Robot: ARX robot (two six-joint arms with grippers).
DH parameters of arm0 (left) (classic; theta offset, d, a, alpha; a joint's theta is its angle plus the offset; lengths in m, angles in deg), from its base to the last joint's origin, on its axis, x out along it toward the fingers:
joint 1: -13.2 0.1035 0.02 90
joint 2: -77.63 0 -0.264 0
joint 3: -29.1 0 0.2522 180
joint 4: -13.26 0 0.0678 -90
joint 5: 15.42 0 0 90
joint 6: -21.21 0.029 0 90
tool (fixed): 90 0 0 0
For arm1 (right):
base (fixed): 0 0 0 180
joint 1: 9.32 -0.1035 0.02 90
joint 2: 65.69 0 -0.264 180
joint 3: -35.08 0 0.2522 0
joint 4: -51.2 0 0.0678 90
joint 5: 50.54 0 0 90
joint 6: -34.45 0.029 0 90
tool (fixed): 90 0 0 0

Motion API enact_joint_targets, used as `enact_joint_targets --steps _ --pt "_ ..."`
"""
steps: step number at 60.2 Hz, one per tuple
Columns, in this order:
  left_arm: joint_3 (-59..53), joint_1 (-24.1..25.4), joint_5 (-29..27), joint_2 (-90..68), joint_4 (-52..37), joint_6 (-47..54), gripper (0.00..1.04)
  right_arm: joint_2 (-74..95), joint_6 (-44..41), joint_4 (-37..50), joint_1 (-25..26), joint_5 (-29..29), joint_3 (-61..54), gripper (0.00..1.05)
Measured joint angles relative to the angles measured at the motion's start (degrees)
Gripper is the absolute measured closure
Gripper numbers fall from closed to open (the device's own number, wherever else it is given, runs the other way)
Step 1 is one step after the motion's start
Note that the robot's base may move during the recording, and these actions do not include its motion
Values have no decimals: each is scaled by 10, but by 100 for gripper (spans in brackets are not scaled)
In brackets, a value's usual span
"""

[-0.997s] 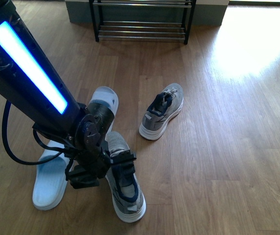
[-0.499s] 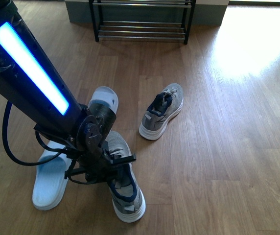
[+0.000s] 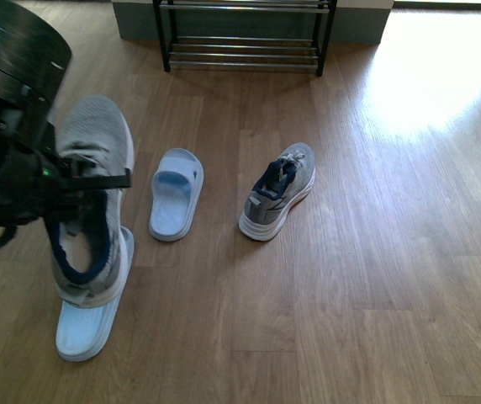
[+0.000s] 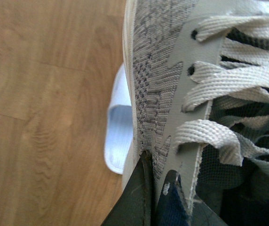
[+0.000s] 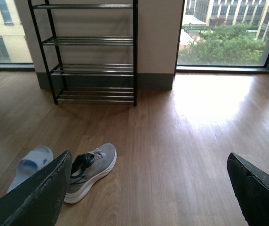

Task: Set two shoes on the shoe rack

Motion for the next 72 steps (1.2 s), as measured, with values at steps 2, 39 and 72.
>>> enact_joint_targets --steps 2,39,72 --pt "-21 -2 -19 31 2 5 103 0 0 0 0 0 0 9" --pt "-209 -203 -424 607 569 -286 103 0 0 0 0 0 0 9" --pt "-209 -207 -422 602 572 -341 103 0 0 0 0 0 0 9"
